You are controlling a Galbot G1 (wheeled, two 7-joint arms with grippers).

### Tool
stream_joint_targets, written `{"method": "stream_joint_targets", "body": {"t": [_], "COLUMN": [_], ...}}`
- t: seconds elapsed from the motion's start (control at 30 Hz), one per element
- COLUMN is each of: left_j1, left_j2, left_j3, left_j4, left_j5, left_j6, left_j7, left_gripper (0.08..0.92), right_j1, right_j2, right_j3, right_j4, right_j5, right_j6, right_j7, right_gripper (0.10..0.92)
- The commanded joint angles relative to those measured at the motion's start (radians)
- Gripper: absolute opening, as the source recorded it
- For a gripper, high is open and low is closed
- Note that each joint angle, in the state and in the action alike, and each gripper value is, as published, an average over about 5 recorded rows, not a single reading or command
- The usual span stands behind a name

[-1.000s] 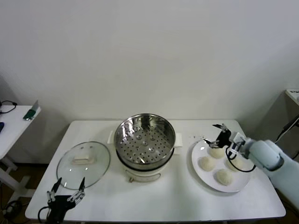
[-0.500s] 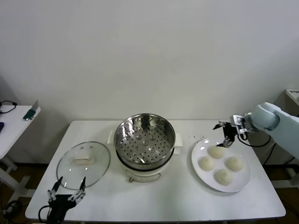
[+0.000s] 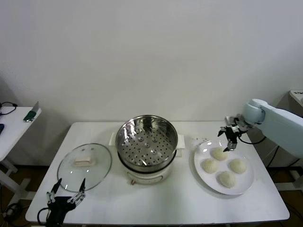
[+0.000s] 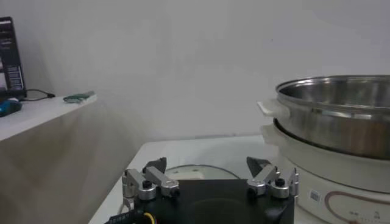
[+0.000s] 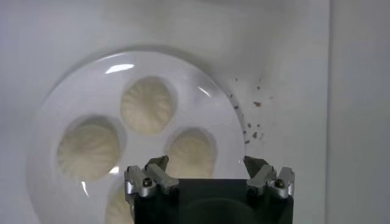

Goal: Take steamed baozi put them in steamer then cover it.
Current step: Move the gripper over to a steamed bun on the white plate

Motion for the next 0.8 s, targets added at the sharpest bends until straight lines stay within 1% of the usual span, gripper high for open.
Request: {"method": "stream_joint_targets", "body": {"t": [0.03, 0.3, 0.8], "left_j1": [0.000, -0.001, -0.006], "left_j2": [0.002, 0.004, 0.003], "left_j3": [-0.001, 0.002, 0.004], "left_j4": [0.008, 0.017, 0.027], "left_j5": [0.003, 0.012, 0.024], "left_j6": [-0.001, -0.001, -0.001], "left_j7": [0.000, -0.001, -0.003], "left_gripper": [0.823, 0.823, 0.823], "right_j1": [-0.088, -0.164, -0.181], "right_j2": [0.055, 0.070, 0.104], "right_j3": [0.063, 0.164, 0.180], "right_j4": [-0.098, -0.139, -0.178], "right_j5": [-0.062, -0.085, -0.119], "right_j6": [0.003, 0.002, 0.001], "right_j7": [-0.013, -0.004, 0.001], "right_gripper": [0.823, 0.823, 0.810]}}
